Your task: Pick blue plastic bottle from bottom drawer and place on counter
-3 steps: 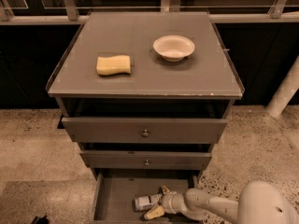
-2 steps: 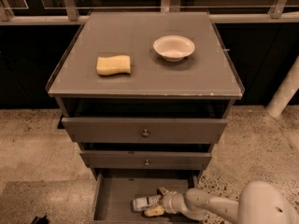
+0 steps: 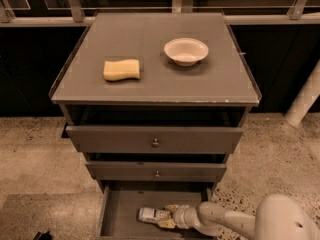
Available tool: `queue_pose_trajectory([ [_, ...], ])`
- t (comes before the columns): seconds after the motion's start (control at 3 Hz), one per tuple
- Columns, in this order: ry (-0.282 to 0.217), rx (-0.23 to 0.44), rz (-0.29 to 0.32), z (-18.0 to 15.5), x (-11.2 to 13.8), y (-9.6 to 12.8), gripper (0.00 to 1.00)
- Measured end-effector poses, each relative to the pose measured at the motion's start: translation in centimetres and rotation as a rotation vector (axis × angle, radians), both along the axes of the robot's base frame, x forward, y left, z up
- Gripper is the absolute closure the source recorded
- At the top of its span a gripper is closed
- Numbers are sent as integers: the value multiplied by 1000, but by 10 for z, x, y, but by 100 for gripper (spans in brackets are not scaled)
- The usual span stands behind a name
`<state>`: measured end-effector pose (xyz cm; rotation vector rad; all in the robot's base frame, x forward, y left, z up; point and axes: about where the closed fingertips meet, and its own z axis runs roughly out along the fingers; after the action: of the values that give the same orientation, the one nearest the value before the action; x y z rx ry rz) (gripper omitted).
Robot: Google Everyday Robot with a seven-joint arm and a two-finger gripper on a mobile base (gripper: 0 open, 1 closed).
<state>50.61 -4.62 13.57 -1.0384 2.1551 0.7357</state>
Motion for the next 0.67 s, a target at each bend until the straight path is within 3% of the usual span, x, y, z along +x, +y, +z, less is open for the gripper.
queue_pose_trajectory([
  [0.33, 0, 0, 0, 0, 0, 0, 89],
  [0.67, 0, 0, 0, 0, 0, 0, 100],
])
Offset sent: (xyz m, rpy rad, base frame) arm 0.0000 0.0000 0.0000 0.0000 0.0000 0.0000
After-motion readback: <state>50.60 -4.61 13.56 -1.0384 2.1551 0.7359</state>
